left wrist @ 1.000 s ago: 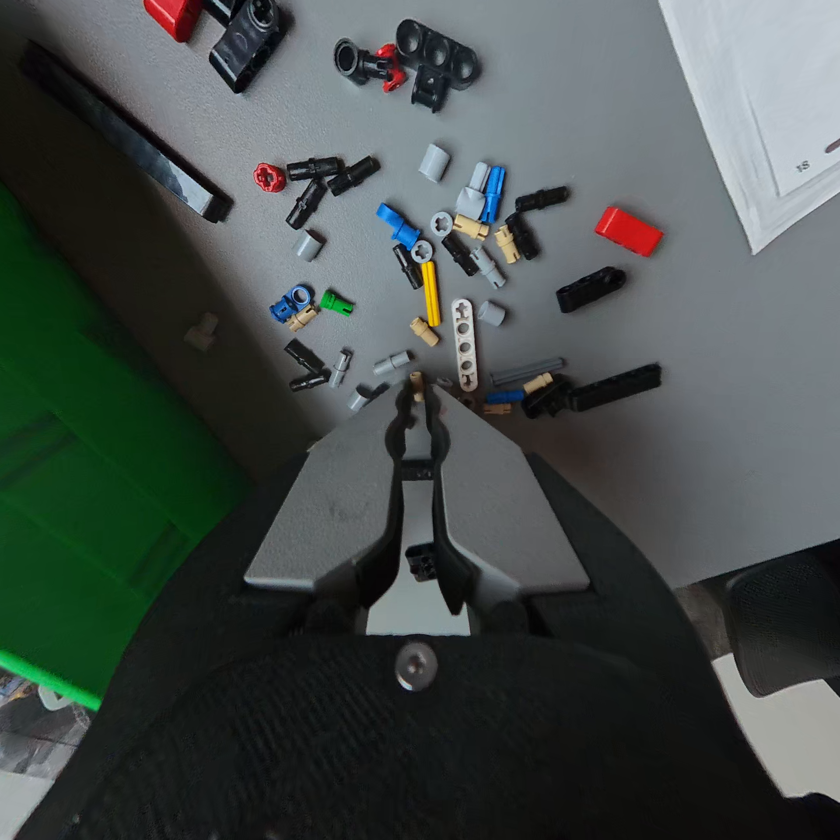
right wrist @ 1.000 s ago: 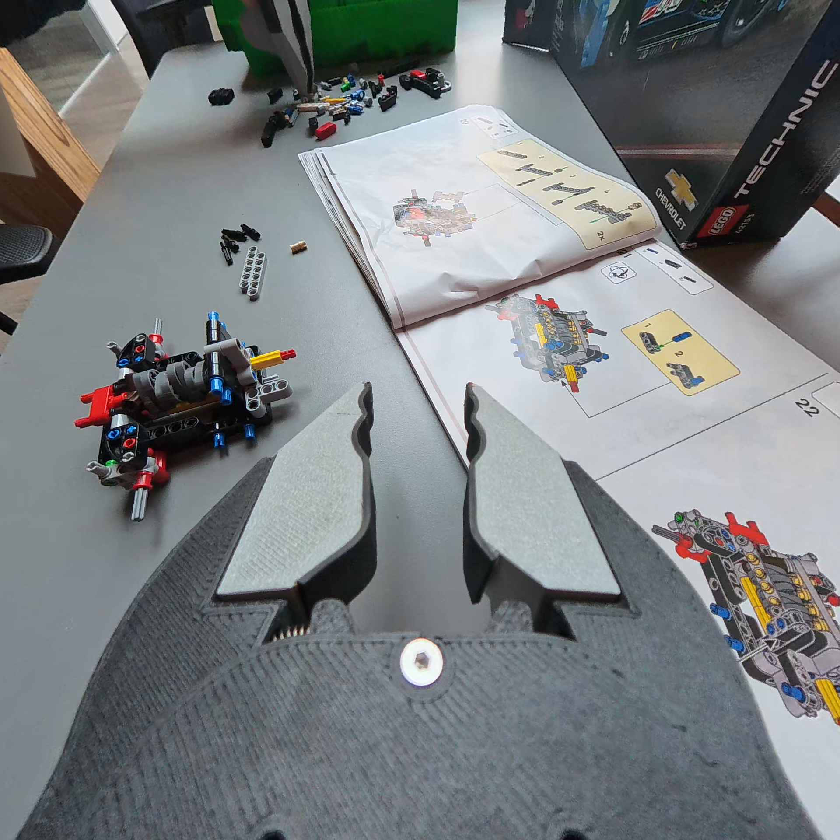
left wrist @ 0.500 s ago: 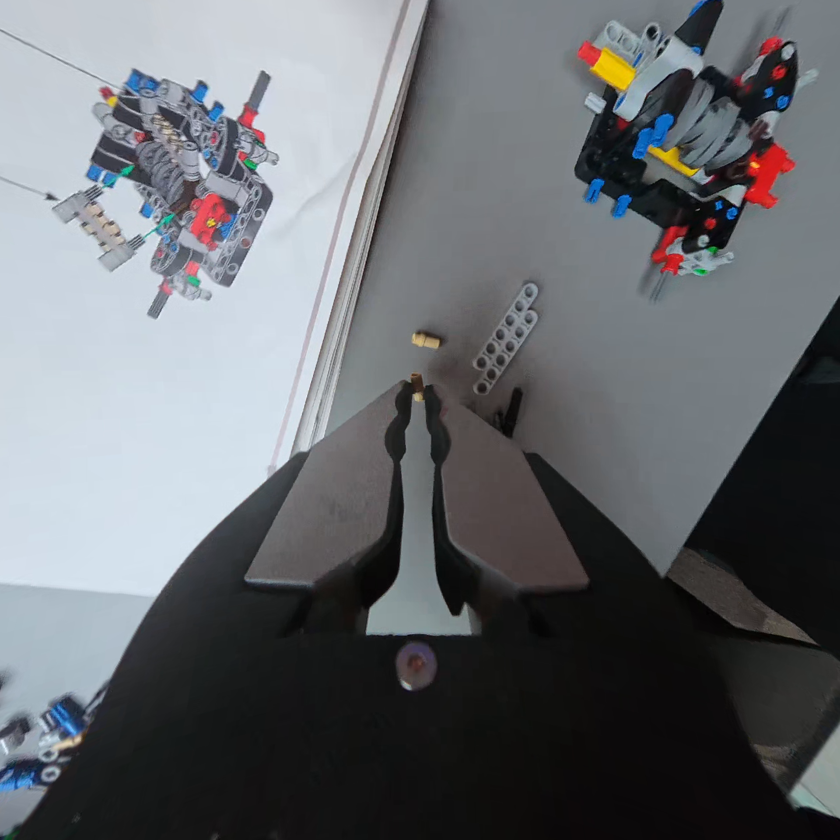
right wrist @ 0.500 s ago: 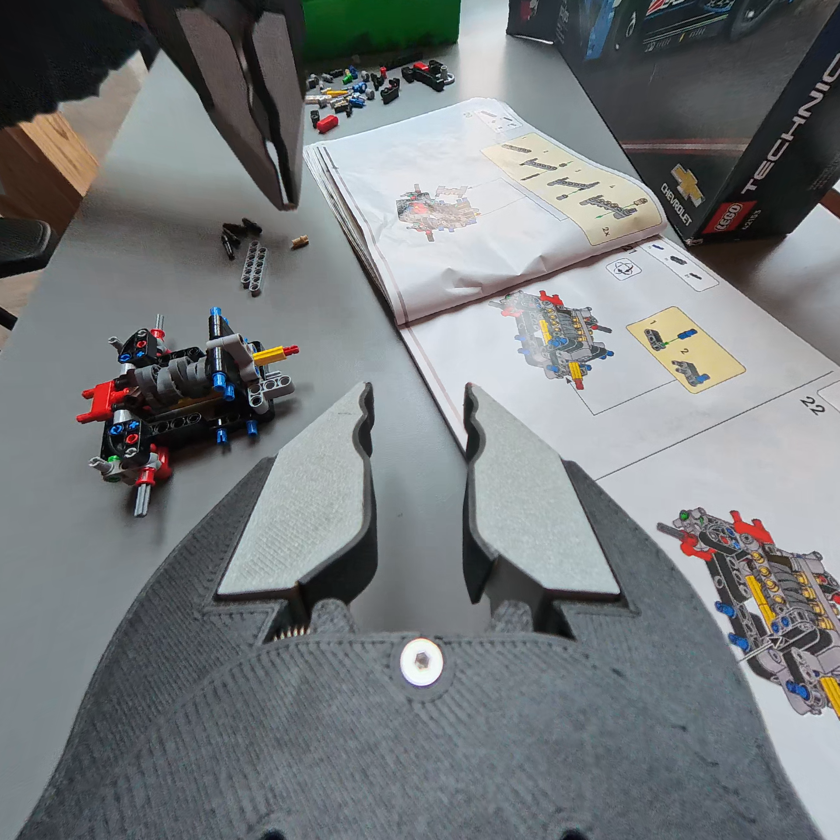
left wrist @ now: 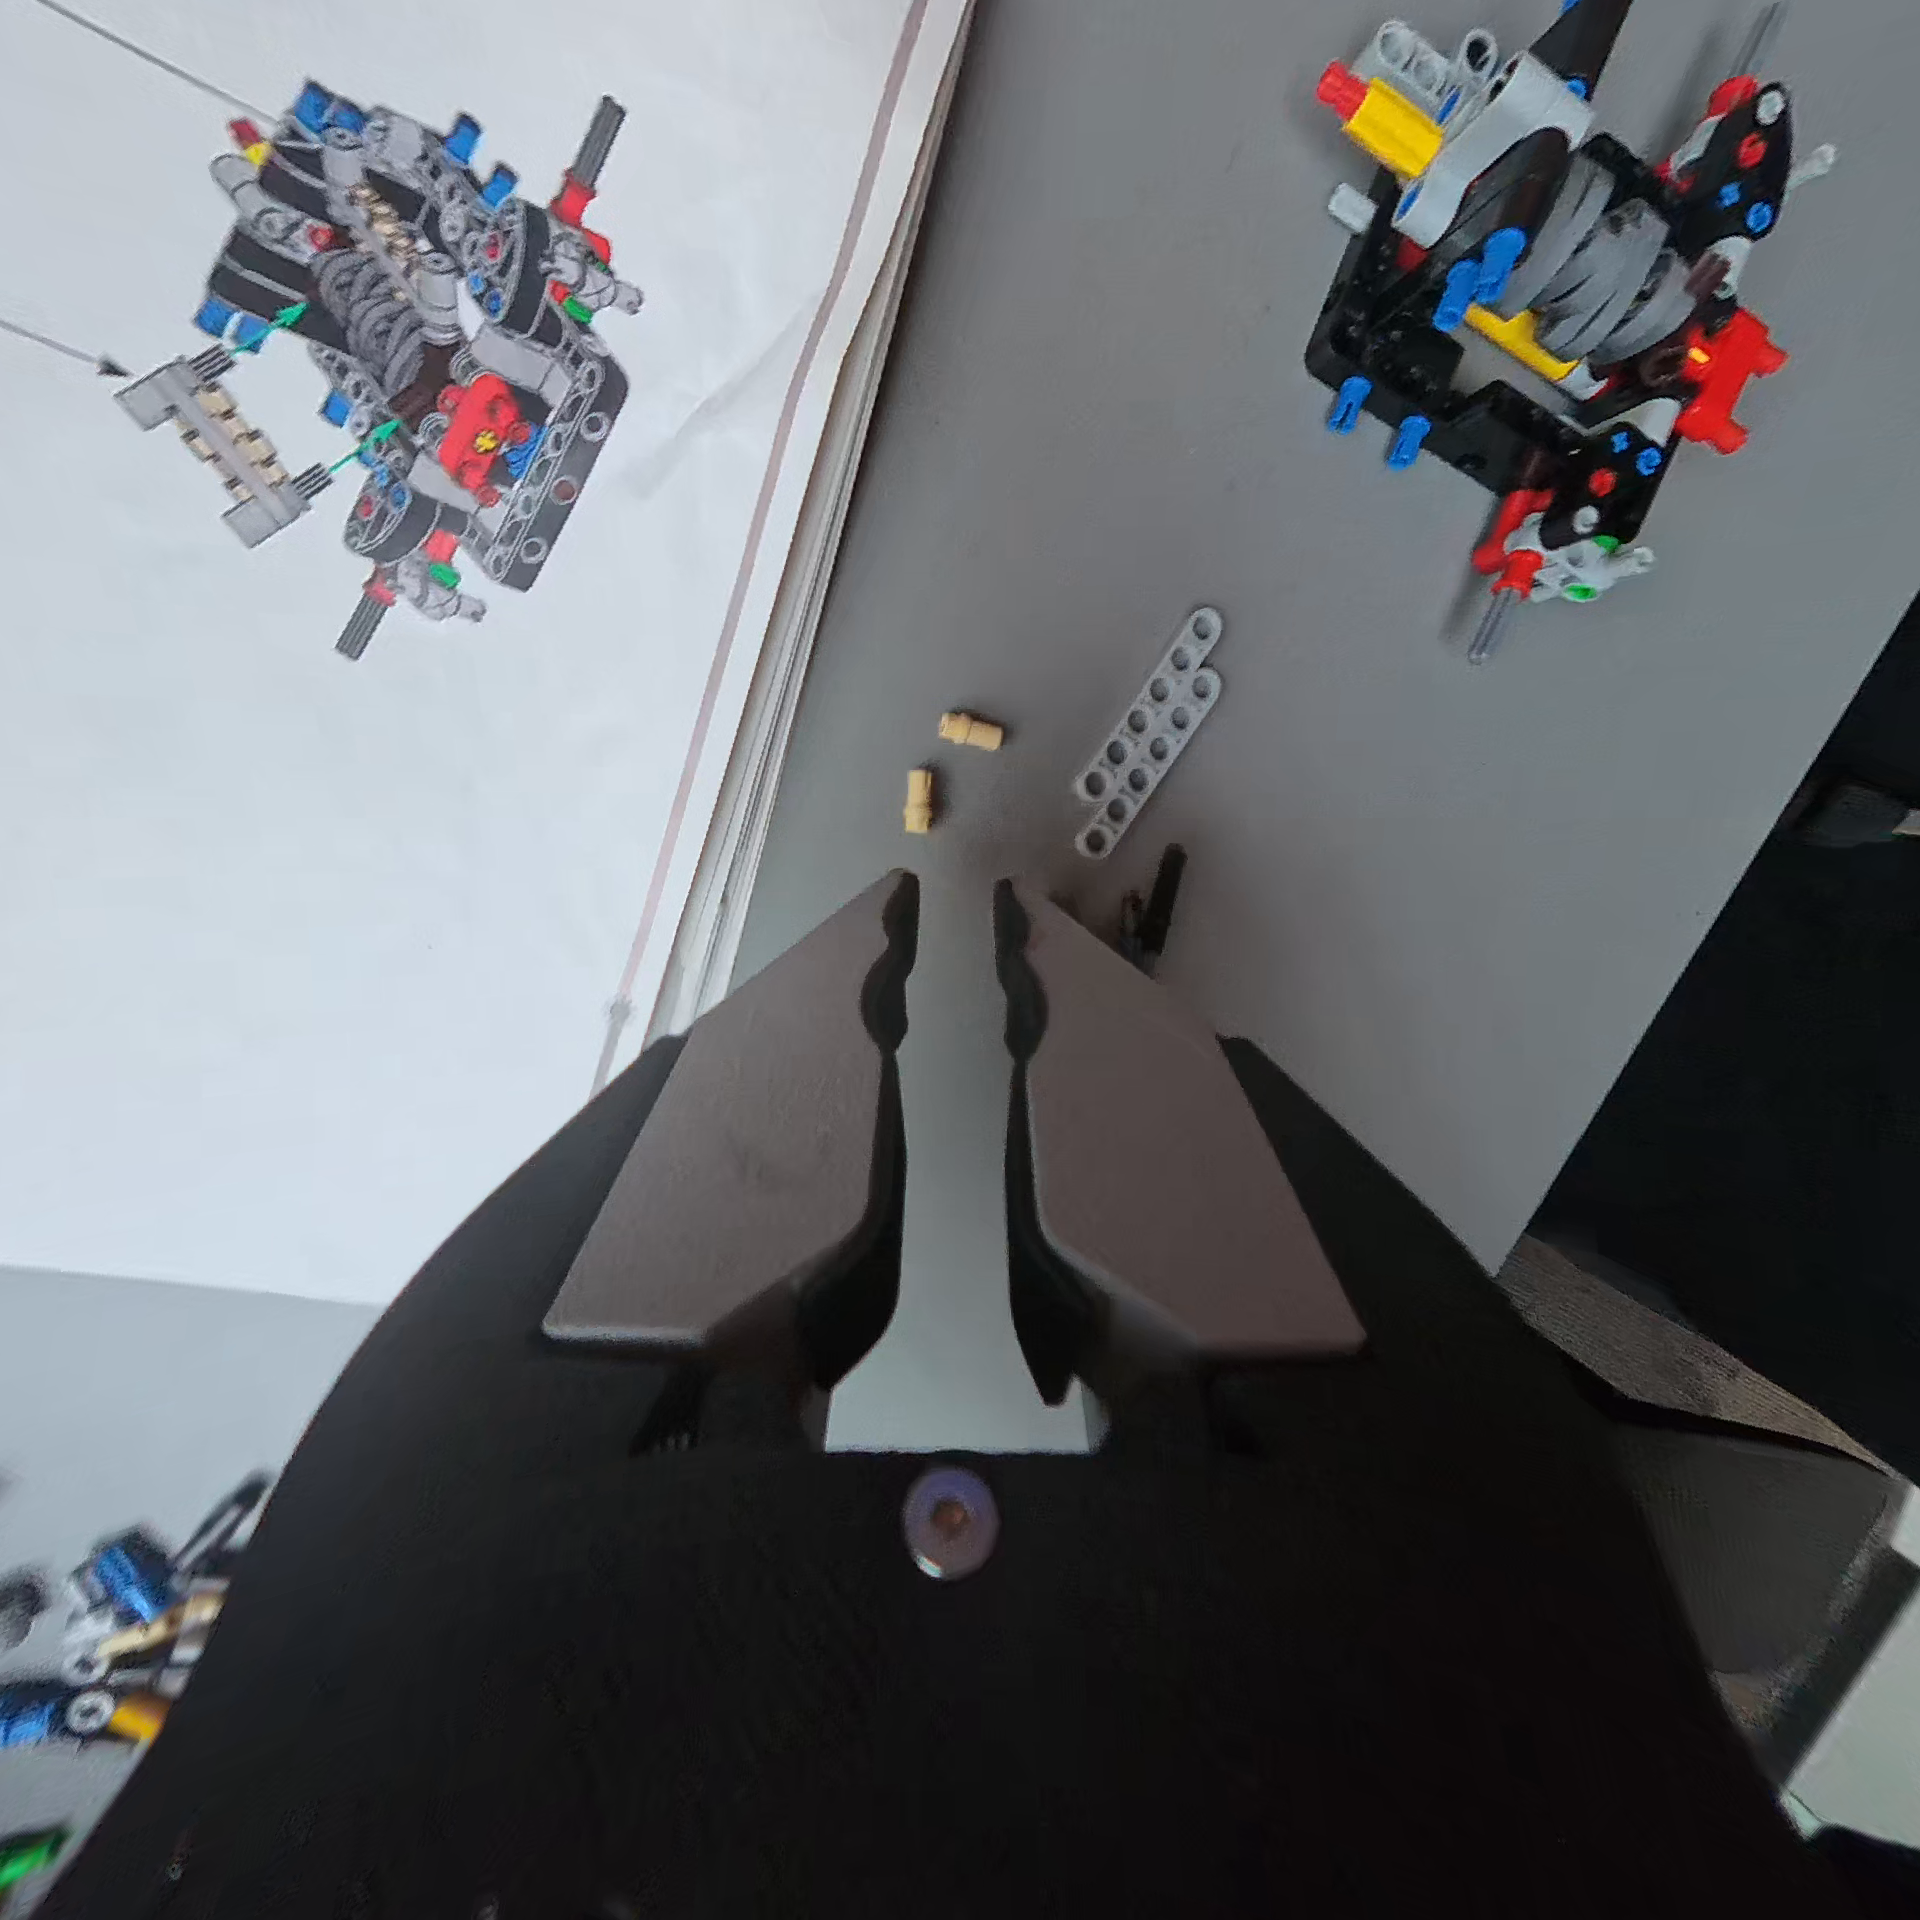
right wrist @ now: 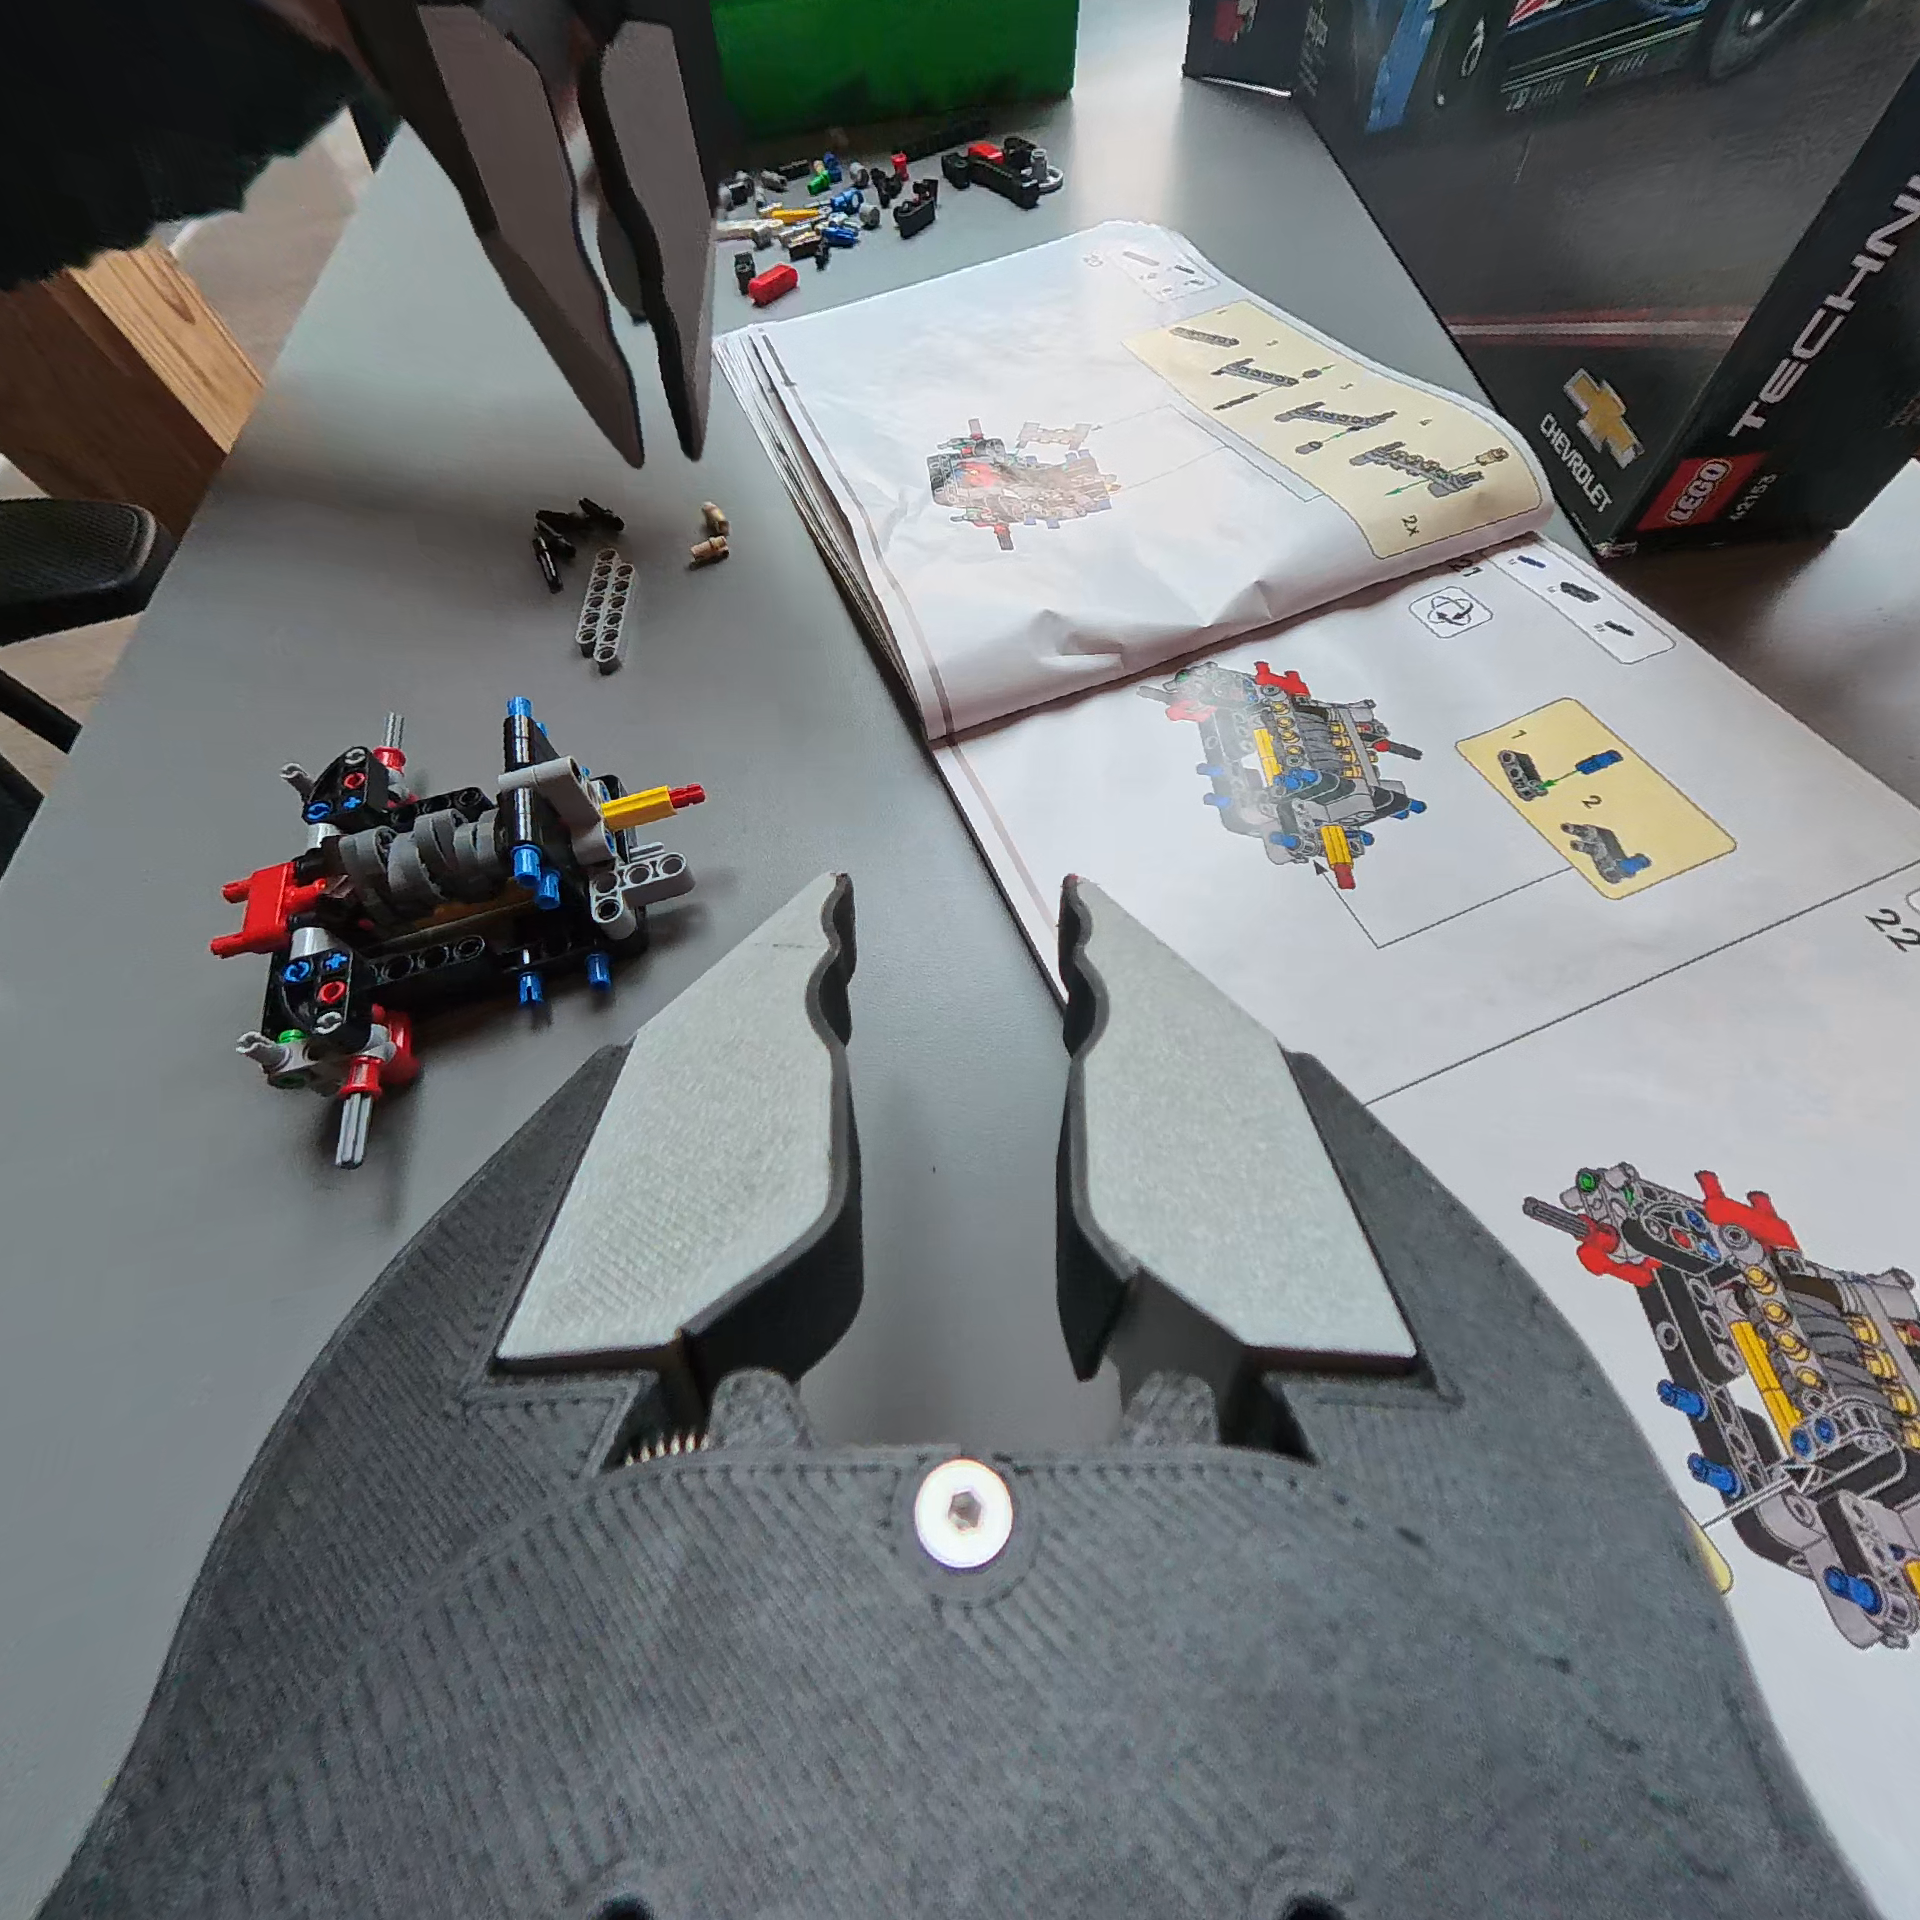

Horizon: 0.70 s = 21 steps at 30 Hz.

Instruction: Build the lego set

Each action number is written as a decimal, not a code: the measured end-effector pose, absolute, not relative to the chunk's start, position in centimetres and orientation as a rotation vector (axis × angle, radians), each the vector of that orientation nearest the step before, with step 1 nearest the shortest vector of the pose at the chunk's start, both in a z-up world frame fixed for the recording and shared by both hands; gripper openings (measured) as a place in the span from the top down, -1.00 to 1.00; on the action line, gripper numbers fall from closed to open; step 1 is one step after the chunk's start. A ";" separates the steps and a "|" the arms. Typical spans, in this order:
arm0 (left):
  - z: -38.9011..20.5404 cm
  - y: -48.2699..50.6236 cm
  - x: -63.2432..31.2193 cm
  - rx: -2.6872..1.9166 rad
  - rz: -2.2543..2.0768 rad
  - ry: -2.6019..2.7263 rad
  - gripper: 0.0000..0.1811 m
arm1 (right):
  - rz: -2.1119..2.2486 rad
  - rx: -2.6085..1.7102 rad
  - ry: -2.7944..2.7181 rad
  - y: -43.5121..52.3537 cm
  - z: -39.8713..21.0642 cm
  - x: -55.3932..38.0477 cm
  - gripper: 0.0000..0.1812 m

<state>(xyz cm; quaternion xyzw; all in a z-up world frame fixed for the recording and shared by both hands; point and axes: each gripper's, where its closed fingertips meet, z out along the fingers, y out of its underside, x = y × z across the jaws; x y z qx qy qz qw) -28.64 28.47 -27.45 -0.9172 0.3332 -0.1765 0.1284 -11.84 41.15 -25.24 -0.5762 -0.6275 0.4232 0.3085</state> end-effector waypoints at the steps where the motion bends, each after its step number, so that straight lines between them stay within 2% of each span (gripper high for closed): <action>1: -27.0 28.3 -29.3 -2.661 -0.494 0.951 0.94 | 1.117 -1.522 -1.657 41.2 -25.2 -11.8 0.61; 3: -25.4 27.3 -31.3 -2.669 -0.502 0.893 0.96 | 1.115 -1.519 -1.654 41.2 -25.2 -11.8 0.61; 5: -24.1 26.5 -35.9 -2.731 -0.363 0.767 0.87 | 1.115 -1.520 -1.657 41.1 -25.2 -11.8 0.61; 10: -22.2 23.0 -47.8 -2.841 -0.006 0.370 0.92 | 1.116 -1.525 -1.661 41.1 -25.3 -11.9 0.61; 13: -23.5 21.6 -49.7 -2.835 -0.011 0.278 0.98 | 1.114 -1.530 -1.659 41.2 -25.3 -11.9 0.61; 21: -27.7 20.7 -50.7 -2.891 -0.029 0.287 0.97 | 1.102 -1.536 -1.652 41.3 -25.4 -11.9 0.61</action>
